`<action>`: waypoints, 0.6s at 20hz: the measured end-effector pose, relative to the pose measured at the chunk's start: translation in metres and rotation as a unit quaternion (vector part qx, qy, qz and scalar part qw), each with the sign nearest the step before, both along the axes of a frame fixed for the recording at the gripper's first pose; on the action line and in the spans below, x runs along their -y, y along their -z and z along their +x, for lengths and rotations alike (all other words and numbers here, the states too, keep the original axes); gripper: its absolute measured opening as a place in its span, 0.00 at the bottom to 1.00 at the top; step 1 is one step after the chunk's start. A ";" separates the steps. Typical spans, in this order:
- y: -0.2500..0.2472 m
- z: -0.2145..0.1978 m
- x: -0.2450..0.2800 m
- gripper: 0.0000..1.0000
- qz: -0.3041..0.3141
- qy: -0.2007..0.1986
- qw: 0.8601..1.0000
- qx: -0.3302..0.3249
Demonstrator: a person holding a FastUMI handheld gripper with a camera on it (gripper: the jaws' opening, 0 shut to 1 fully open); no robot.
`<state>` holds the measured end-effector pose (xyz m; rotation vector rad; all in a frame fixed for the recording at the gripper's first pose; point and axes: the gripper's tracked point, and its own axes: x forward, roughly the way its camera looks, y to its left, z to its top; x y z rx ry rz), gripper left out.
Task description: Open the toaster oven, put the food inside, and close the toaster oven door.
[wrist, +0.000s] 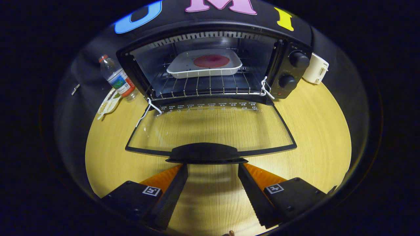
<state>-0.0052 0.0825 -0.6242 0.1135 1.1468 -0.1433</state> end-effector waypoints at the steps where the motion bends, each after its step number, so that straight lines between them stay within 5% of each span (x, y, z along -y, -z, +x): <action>1: -0.005 0.000 0.000 0.99 0.001 -0.003 1.000 0.006; 12: -0.088 0.029 0.004 1.00 0.002 0.012 0.992 0.129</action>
